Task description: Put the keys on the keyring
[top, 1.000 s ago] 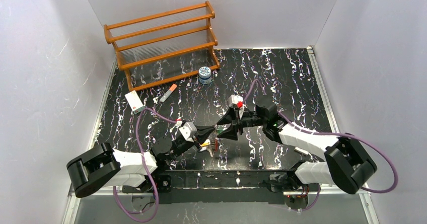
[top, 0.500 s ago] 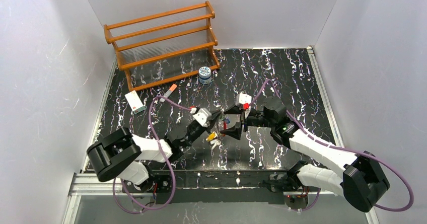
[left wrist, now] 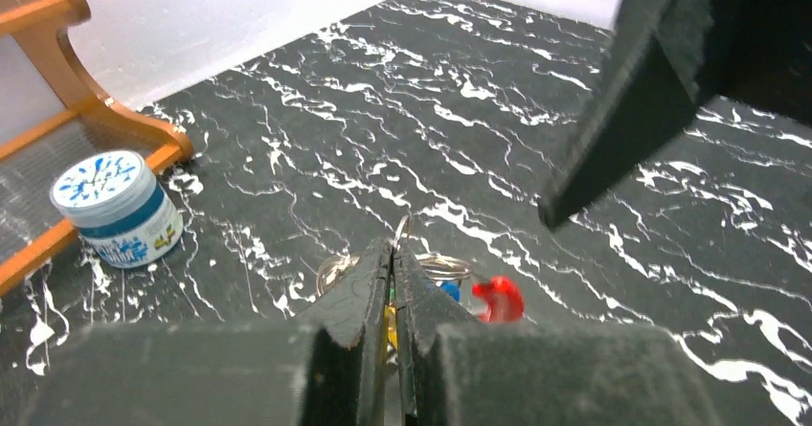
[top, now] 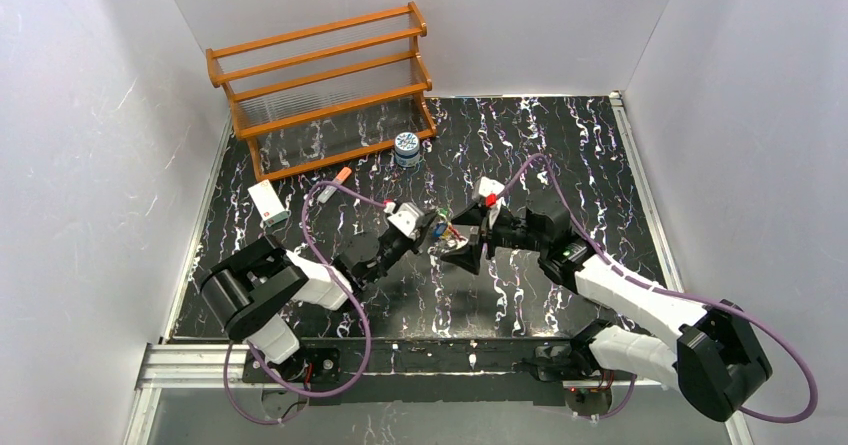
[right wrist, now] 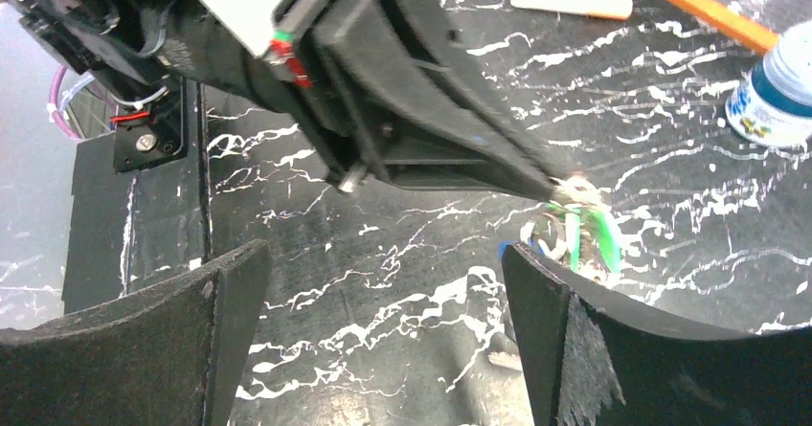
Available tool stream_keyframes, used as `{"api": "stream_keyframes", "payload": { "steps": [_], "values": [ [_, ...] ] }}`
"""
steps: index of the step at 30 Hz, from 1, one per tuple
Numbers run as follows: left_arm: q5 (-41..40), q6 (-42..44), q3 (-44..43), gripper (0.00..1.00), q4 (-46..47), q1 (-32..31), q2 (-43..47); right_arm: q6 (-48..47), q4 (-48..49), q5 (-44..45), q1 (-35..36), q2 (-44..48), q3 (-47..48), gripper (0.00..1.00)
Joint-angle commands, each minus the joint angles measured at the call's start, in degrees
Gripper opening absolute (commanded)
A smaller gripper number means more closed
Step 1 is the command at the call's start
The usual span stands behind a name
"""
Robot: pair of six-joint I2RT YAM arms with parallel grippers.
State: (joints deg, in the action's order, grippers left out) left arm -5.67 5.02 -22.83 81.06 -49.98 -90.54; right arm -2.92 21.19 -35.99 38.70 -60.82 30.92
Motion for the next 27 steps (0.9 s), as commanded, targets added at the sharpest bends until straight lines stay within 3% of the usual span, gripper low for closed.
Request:
{"api": "stream_keyframes", "payload": {
  "steps": [1,5,7,8,12,16,21,27],
  "values": [
    [1.29,-0.95,5.17,0.0,3.09,0.23,1.4,5.37,3.2,-1.63,-3.31,-1.33,-0.73,0.99],
    [1.33,-1.89,10.65,0.0,2.92,0.23,5.57,7.89,4.71,-4.22,-7.9,-0.94,-2.08,0.99],
    [0.6,-2.09,12.92,0.06,2.07,0.2,8.44,8.4,4.5,-4.98,-10.46,-0.75,-2.62,0.99],
    [-0.07,-2.11,13.83,0.14,1.13,0.22,10.06,8.59,4.27,-5.16,-11.28,-0.65,-2.81,0.99],
    [-1.14,-2.06,16.5,0.65,-4.45,0.23,18.75,8.53,2.38,-3.5,-14.62,0.49,-4.02,0.99],
    [-3.72,-3.84,14.21,0.95,-18.38,1.3,27.0,6.03,-1.4,-0.54,-18.69,1.34,-4.5,0.99],
    [-1.68,-2.73,7.28,0.98,-35.57,7.03,30.68,3.74,-4.92,3.18,-25.29,-0.42,-4.64,0.99],
    [3.2,-4.53,3.77,0.98,-40.38,19.57,29.41,0.7,-4.02,16.68,-28.56,-3.32,-5.25,0.99]
  ]
}}
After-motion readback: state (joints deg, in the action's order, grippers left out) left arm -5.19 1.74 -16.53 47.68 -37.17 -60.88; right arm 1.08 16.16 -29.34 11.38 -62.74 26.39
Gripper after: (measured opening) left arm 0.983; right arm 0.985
